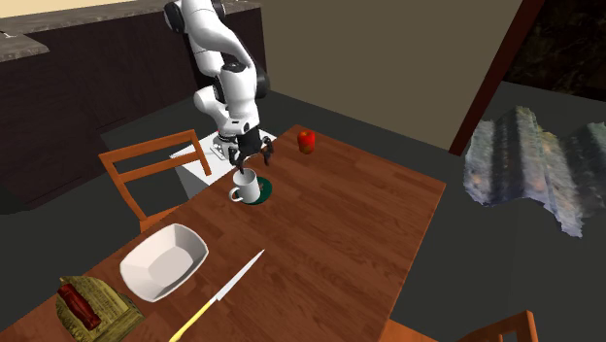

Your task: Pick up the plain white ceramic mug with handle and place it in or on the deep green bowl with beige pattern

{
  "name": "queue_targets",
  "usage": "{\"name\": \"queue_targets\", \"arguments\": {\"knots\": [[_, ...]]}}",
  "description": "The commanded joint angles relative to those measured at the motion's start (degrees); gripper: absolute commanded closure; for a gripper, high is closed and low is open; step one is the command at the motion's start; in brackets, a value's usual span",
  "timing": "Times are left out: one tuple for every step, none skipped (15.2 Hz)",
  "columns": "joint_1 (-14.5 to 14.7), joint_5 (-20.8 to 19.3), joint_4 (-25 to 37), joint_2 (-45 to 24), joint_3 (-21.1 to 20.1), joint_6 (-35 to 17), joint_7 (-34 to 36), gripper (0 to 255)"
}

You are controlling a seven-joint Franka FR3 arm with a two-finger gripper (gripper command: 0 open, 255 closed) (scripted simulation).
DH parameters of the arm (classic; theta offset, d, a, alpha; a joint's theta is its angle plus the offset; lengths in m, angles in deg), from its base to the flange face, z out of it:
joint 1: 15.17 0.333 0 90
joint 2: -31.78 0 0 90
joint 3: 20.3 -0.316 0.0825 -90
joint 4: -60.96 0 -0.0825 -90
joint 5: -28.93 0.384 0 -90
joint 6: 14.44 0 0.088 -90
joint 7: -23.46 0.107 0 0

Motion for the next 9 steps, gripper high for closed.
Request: {"name": "queue_targets", "arguments": {"knots": [[-0.13, -0.43, 0.99, 3.0, -0.56, 4.04, 0.44, 0], [-0.17, -0.49, 1.69, 3.95, -0.77, 5.68, 0.53, 0], [-0.18, -0.49, 1.69, 3.95, -0.78, 5.68, 0.52, 0], [-0.18, -0.49, 1.68, 3.96, -0.78, 5.68, 0.53, 0], [-0.18, -0.49, 1.69, 3.95, -0.78, 5.68, 0.52, 0], [-0.18, -0.49, 1.69, 3.95, -0.78, 5.68, 0.52, 0], [-0.18, -0.49, 1.69, 3.95, -0.78, 5.68, 0.52, 0], [-0.18, -0.49, 1.69, 3.95, -0.78, 5.68, 0.52, 0], [-0.18, -0.49, 1.69, 3.95, -0.78, 5.68, 0.52, 0]]}}
